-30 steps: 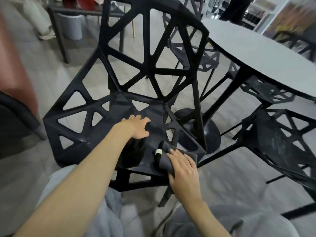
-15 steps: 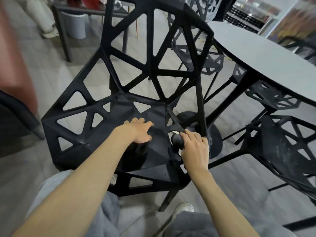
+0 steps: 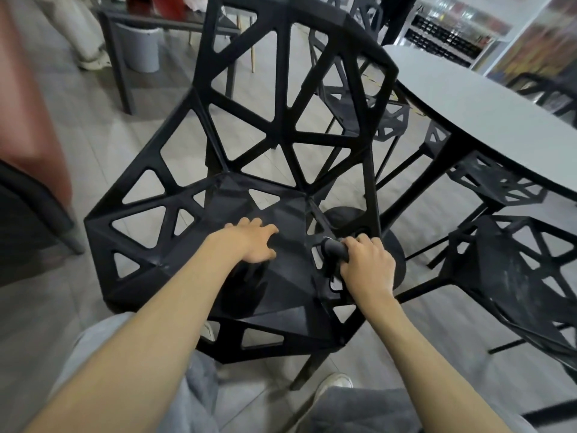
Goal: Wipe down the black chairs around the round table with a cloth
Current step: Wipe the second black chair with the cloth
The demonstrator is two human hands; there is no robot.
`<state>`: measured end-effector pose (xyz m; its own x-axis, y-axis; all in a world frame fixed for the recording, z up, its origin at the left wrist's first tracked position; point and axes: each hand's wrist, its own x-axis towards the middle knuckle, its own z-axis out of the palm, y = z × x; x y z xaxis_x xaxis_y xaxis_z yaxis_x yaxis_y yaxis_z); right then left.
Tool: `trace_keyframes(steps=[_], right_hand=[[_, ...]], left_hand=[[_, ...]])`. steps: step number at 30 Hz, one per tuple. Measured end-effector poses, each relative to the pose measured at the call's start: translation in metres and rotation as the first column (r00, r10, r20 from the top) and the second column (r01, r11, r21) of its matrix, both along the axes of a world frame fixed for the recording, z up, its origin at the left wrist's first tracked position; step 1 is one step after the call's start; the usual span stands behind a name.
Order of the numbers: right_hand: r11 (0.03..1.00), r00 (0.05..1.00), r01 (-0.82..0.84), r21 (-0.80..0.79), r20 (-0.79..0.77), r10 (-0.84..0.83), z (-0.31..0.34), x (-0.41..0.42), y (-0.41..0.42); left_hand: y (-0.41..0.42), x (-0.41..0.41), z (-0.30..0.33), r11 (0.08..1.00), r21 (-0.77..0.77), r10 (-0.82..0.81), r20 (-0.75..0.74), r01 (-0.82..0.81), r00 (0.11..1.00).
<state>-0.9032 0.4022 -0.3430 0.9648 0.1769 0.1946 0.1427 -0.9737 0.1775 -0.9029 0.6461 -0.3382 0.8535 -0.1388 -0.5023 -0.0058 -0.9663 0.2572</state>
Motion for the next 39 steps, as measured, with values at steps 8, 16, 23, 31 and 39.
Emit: trace_keyframes(steps=[8,16,23,31,39], right_hand=[[0.999,0.998,0.035,0.028,-0.058,-0.033,0.01,-0.052,-0.052],[0.893,0.875,-0.443,0.084,-0.178,0.451,-0.017,-0.03,-0.017],[0.974,0.973,-0.226,-0.029,-0.051,0.224,-0.035,0.069,0.022],[0.968,0.967,-0.248,-0.036,-0.07,0.245,-0.038,-0.027,-0.001],[0.986,0.993,-0.12,-0.12,-0.012,0.119,-0.034,0.062,0.032]], left_hand=[[0.005,0.004,0.003,1.0,0.002,0.02,0.001,-0.02,1.0],[0.004,0.003,0.003,1.0,0.008,0.02,-0.016,-0.02,1.0],[0.007,0.007,-0.001,0.999,0.009,0.039,-0.036,-0.039,0.999],[0.011,0.007,-0.001,0.999,-0.011,0.044,-0.037,-0.044,0.998],[0.012,0.005,0.0,0.999,0.001,0.044,-0.047,-0.044,0.998]])
